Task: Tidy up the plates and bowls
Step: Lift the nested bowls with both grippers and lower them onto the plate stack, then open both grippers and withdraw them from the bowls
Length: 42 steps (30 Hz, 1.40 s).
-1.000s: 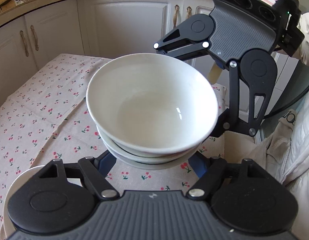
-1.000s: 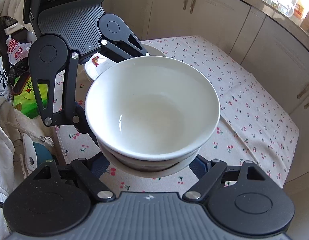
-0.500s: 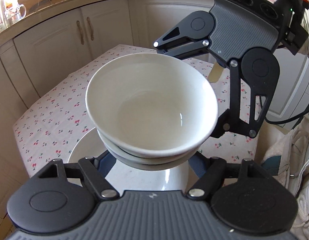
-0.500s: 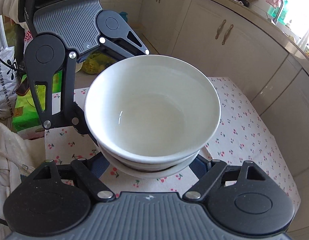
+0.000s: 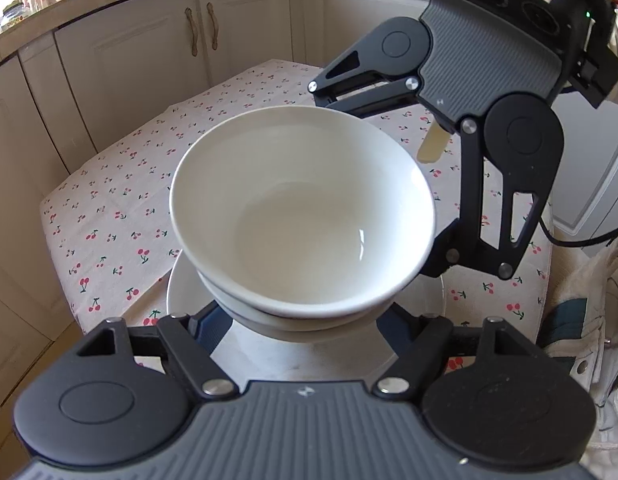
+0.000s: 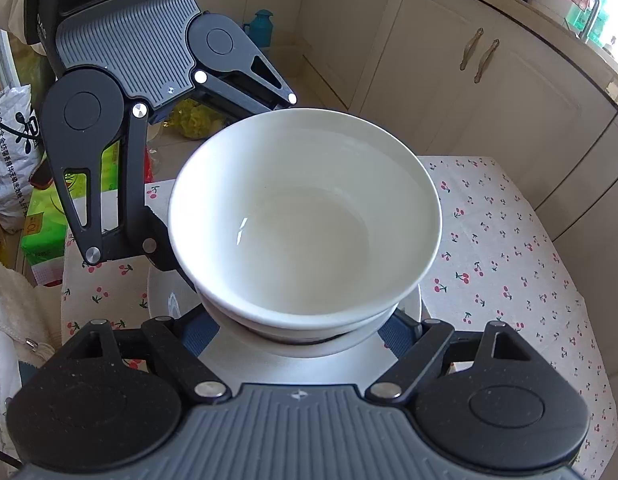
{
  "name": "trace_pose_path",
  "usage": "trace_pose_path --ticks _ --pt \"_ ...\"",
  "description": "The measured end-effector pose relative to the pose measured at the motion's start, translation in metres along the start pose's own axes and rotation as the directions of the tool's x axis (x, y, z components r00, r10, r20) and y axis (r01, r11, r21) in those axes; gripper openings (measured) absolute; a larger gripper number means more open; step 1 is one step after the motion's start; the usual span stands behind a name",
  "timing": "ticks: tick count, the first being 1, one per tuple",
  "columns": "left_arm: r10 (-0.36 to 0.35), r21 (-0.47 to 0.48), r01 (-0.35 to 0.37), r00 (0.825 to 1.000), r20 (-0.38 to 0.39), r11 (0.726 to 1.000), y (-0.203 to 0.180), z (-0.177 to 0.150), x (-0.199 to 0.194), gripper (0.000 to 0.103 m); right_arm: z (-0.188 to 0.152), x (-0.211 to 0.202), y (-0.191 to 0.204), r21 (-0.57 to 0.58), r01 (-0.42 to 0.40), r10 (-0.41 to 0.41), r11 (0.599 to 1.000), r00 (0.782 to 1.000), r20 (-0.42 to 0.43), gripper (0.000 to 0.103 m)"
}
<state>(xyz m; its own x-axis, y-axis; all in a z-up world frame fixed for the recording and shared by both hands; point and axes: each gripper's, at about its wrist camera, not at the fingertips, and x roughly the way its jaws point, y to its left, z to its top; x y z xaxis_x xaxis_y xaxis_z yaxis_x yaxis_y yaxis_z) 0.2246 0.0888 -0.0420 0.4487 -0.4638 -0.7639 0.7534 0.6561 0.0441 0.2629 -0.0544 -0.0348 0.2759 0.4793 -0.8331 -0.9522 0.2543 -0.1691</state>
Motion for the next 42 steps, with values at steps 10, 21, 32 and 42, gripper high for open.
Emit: trace_pose_path --ticks 10,21,32,42 --pt "-0.017 -0.014 0.017 1.0 -0.006 1.0 0.002 -0.005 0.003 0.078 -0.001 0.011 -0.007 0.032 -0.028 0.029 0.999 0.999 -0.015 0.088" --pt "0.001 -0.023 -0.001 1.0 0.022 1.0 0.001 -0.009 0.002 0.078 -0.005 0.012 -0.012 0.074 -0.032 0.033 0.997 0.999 -0.01 0.089" --pt "0.058 -0.043 -0.056 0.996 0.066 0.998 -0.011 -0.02 -0.012 0.094 -0.008 0.001 0.002 0.067 0.033 -0.034 0.997 0.999 0.01 0.103" --pt "0.27 -0.212 -0.223 0.935 0.23 0.952 -0.053 -0.038 -0.057 0.102 -0.027 -0.051 0.02 0.261 0.183 -0.2 0.948 0.979 0.041 0.103"
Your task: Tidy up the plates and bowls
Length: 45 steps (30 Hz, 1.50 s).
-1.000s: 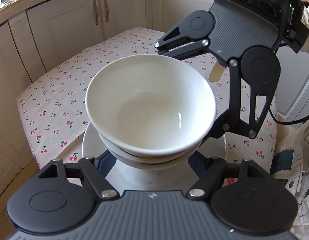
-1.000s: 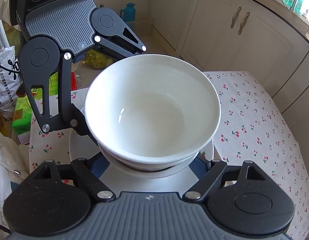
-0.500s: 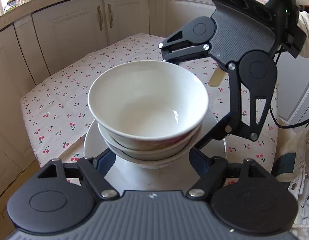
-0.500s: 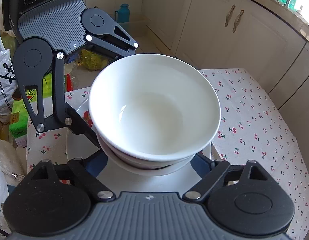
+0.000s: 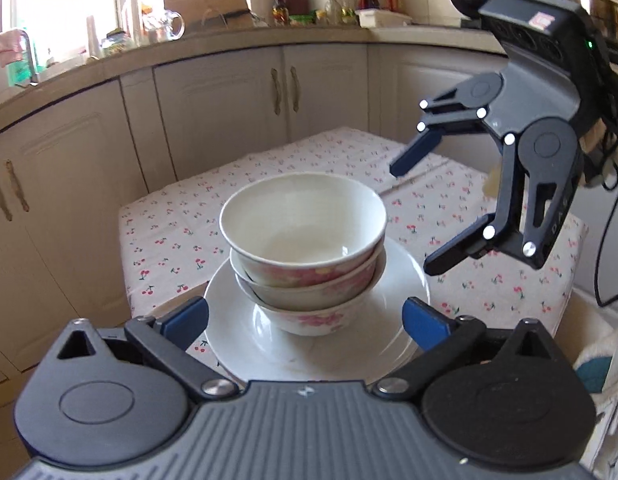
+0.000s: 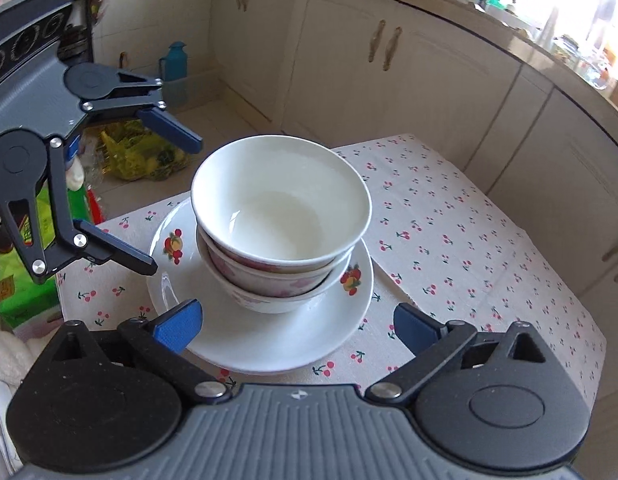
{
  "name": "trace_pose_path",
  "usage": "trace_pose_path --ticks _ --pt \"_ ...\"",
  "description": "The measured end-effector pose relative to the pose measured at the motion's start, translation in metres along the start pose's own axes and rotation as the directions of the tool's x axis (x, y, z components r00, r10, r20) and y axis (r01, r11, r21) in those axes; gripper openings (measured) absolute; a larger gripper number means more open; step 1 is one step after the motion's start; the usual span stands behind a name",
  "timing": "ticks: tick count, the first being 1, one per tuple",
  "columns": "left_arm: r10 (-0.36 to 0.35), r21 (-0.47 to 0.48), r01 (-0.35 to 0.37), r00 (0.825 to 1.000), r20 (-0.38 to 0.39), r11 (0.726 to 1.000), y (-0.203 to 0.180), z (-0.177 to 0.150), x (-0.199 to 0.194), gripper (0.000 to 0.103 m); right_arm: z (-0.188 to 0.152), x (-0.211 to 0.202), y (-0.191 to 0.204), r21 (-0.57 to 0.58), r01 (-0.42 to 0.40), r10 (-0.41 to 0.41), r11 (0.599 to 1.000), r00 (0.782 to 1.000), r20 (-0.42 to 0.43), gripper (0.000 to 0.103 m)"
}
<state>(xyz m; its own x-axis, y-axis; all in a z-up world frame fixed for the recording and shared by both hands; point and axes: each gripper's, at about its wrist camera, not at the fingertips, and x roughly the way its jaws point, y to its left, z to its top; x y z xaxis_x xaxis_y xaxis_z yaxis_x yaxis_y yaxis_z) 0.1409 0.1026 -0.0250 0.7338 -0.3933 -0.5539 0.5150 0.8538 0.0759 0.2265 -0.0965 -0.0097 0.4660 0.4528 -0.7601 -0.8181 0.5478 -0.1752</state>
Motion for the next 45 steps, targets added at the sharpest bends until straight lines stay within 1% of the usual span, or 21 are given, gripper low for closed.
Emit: trace_pose_path --ticks 3,6,8,9,11,12,14,16,17,18,20,21,22,24,26,31,35,39,45 --pt "0.073 -0.055 -0.07 0.995 0.068 0.996 -0.014 0.002 -0.02 0.102 -0.009 -0.019 0.006 0.105 0.062 -0.065 0.993 0.998 0.025 0.103" --pt "0.159 -0.13 -0.148 0.983 0.087 0.98 -0.031 0.006 -0.032 0.102 -0.019 -0.034 0.015 0.221 0.135 -0.147 0.966 0.988 0.038 0.103" --pt "0.213 -0.182 -0.2 0.975 0.059 0.963 -0.041 0.007 -0.036 0.102 -0.026 -0.043 0.022 0.294 0.2 -0.218 0.935 0.976 0.029 0.103" --pt "0.242 -0.209 -0.23 0.97 0.034 0.951 -0.046 0.008 -0.036 0.102 -0.031 -0.047 0.026 0.336 0.231 -0.252 0.913 0.968 0.02 0.103" --pt "0.298 -0.266 -0.282 0.954 0.02 0.922 -0.059 0.006 -0.043 0.102 -0.041 -0.053 0.031 0.402 0.278 -0.299 0.872 0.954 -0.011 0.103" --pt "0.316 -0.292 -0.299 0.949 0.013 0.908 -0.064 0.006 -0.046 0.102 -0.047 -0.057 0.032 0.442 0.3 -0.32 0.845 0.947 -0.03 0.103" --pt "0.328 -0.343 -0.307 0.945 0.005 0.888 -0.075 0.004 -0.053 0.102 -0.057 -0.064 0.037 0.498 0.303 -0.323 0.812 0.945 -0.049 0.103" --pt "0.348 -0.375 -0.327 0.937 -0.011 0.867 -0.085 0.004 -0.061 0.102 -0.068 -0.073 0.046 0.535 0.305 -0.334 0.788 0.941 -0.046 0.103" --pt "0.357 -0.375 -0.338 0.934 -0.021 0.863 -0.092 0.004 -0.064 0.102 -0.072 -0.078 0.051 0.542 0.314 -0.346 0.78 0.937 -0.046 0.103" --pt "0.36 -0.364 -0.344 0.933 -0.027 0.866 -0.097 0.005 -0.066 0.102 -0.075 -0.082 0.056 0.545 0.323 -0.357 0.774 0.933 -0.046 0.103" --pt "0.363 -0.334 -0.351 0.931 -0.026 0.875 -0.108 0.005 -0.071 0.102 -0.079 -0.09 0.067 0.541 0.339 -0.377 0.77 0.925 -0.043 0.103" --pt "0.371 -0.326 -0.357 0.928 -0.023 0.875 -0.114 0.006 -0.074 0.102 -0.08 -0.094 0.072 0.539 0.348 -0.392 0.767 0.919 -0.037 0.103" --pt "0.378 -0.322 -0.363 0.926 -0.017 0.874 -0.118 0.008 -0.077 0.102 -0.081 -0.098 0.077 0.535 0.356 -0.403 0.766 0.914 -0.031 0.103" --pt "0.379 -0.319 -0.36 0.926 -0.003 0.877 -0.124 0.009 -0.083 0.102 -0.082 -0.105 0.085 0.532 0.373 -0.43 0.76 0.903 -0.019 0.103" --pt "0.377 -0.327 -0.355 0.926 0.003 0.876 -0.127 0.01 -0.088 0.102 -0.082 -0.112 0.088 0.536 0.378 -0.446 0.755 0.895 -0.004 0.103" --pt "0.386 -0.349 -0.363 0.922 -0.004 0.864 -0.132 0.01 -0.094 0.102 -0.082 -0.12 0.091 0.544 0.379 -0.46 0.748 0.888 0.013 0.103" --pt "0.387 -0.356 -0.362 0.922 0.001 0.862 -0.132 0.01 -0.096 0.102 -0.083 -0.122 0.093 0.548 0.376 -0.459 0.747 0.888 0.017 0.103" --pt "0.384 -0.367 -0.358 0.923 -0.003 0.858 -0.132 0.01 -0.097 0.102 -0.083 -0.124 0.095 0.548 0.383 -0.468 0.744 0.883 0.019 0.103" --pt "0.384 -0.373 -0.357 0.923 -0.002 0.856 -0.131 0.01 -0.097 0.102 -0.084 -0.125 0.096 0.55 0.386 -0.472 0.741 0.881 0.018 0.103"
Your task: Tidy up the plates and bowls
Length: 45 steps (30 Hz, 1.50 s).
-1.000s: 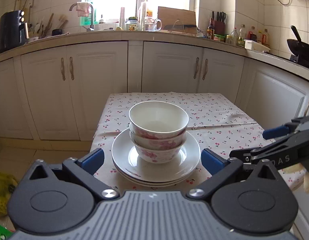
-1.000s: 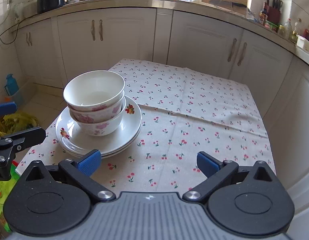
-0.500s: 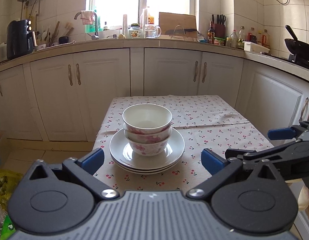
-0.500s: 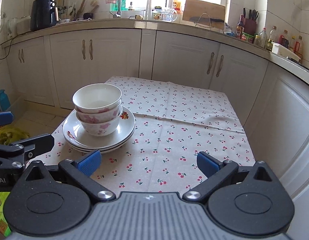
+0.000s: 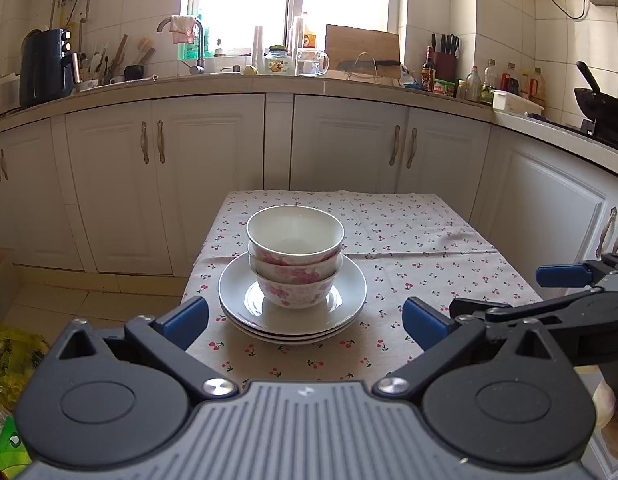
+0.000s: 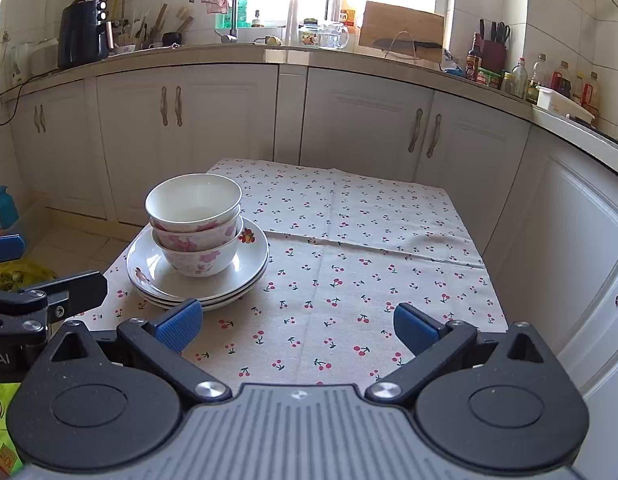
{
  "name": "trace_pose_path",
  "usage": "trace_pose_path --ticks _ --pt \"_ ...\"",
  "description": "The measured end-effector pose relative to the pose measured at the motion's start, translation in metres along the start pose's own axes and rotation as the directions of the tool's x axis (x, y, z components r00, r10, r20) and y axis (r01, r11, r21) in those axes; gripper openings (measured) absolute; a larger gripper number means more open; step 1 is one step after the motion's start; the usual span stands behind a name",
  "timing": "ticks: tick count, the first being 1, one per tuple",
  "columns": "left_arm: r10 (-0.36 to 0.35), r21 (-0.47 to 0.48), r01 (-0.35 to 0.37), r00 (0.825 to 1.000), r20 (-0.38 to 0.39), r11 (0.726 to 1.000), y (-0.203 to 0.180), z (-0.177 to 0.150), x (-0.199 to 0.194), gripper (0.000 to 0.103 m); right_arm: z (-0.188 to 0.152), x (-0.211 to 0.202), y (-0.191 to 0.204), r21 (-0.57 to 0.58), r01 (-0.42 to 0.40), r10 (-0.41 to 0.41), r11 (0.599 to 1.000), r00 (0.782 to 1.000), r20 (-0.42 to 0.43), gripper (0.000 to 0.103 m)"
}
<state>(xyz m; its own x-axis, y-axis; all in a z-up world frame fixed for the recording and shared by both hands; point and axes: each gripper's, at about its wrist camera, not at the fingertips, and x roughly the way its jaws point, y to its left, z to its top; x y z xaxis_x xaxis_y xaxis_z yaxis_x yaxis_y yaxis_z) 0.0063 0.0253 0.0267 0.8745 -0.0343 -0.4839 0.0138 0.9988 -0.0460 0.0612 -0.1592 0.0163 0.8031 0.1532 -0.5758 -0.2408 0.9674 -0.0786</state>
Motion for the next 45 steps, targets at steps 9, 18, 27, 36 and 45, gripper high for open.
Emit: trace_pose_path --ticks 9,18,27,36,45 --pt "0.0 -0.005 0.0 1.0 -0.001 1.0 0.0004 -0.0008 -0.0007 0.102 0.0 -0.0009 -0.0002 0.002 0.002 -0.002 1.0 1.0 0.0 0.103" --pt "-0.006 -0.011 0.006 1.0 -0.001 1.0 0.0013 -0.0008 -0.0009 0.102 -0.0001 -0.0024 0.0011 -0.001 0.011 -0.011 1.0 1.0 0.005 0.103" --pt "-0.012 -0.017 0.012 1.0 -0.003 1.0 0.002 -0.001 -0.0011 0.102 -0.0004 -0.0038 0.0019 -0.004 0.021 -0.021 1.0 1.0 0.012 0.103" --pt "-0.016 -0.022 0.016 1.0 -0.005 1.0 0.0024 -0.0006 -0.0006 0.102 -0.0006 -0.0053 0.0016 -0.006 0.03 -0.03 1.0 0.999 0.015 0.103" --pt "-0.021 -0.026 0.021 1.0 -0.003 0.999 0.003 -0.0014 -0.0005 0.102 -0.0016 -0.0082 0.0025 -0.01 0.04 -0.039 0.999 0.999 0.032 0.103"
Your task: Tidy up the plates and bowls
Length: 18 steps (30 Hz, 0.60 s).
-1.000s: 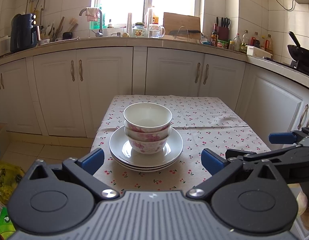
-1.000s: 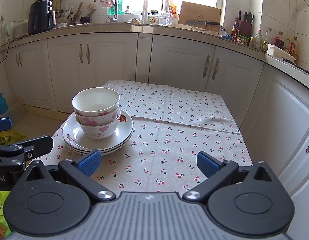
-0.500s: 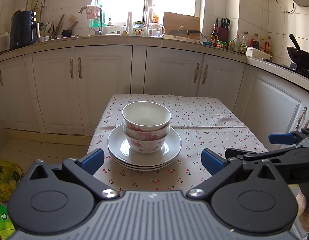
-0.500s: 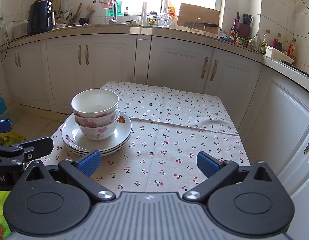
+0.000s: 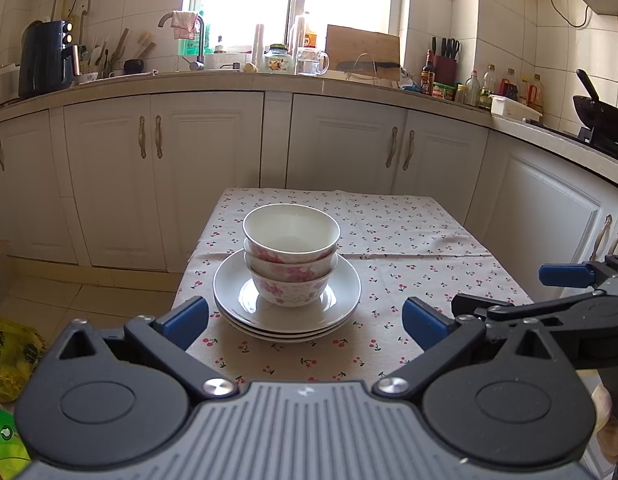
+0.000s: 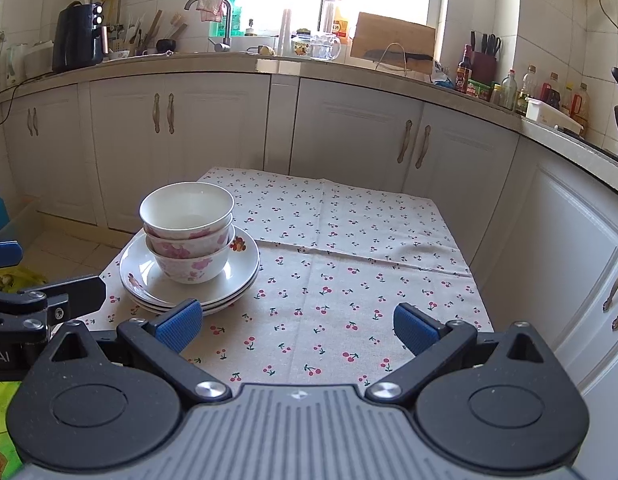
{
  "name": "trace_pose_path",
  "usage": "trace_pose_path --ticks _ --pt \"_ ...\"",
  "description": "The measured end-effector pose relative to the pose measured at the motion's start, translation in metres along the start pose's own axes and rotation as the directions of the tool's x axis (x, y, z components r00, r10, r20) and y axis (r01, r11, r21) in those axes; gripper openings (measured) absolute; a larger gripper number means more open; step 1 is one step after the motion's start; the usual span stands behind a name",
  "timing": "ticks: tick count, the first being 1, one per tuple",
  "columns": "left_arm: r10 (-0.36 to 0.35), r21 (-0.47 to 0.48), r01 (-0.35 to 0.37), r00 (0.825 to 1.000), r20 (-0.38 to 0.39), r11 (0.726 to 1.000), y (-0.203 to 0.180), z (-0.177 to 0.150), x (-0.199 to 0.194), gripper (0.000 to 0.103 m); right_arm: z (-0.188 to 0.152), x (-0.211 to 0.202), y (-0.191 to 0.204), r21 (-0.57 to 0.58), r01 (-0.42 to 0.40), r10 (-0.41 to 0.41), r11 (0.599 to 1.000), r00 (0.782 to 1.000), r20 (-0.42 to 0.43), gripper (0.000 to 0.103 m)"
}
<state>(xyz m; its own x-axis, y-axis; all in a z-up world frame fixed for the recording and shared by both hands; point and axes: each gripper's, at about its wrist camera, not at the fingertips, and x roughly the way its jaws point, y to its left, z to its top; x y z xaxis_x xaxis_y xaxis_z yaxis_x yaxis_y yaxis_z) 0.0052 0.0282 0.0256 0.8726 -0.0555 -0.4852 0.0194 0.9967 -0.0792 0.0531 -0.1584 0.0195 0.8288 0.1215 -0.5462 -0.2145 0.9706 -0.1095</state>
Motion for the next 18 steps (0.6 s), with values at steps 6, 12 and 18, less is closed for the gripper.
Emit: trace_pose_path --ticks 6,12,18 --pt "-0.001 -0.001 0.001 1.0 0.003 1.0 0.0001 0.0 -0.0007 0.102 0.0001 -0.0007 0.0002 -0.001 0.002 -0.002 1.0 1.0 0.004 0.103" --pt "-0.001 -0.002 0.001 1.0 0.003 1.0 -0.0001 0.0001 -0.001 0.102 0.0003 -0.001 -0.0003 0.0 0.001 -0.001 1.0 1.0 0.004 0.103" --pt "-0.002 -0.001 0.002 1.0 0.004 1.0 0.0 0.0001 -0.001 0.102 0.0005 -0.0016 -0.0005 0.0 0.003 -0.003 1.0 1.0 0.006 0.103"
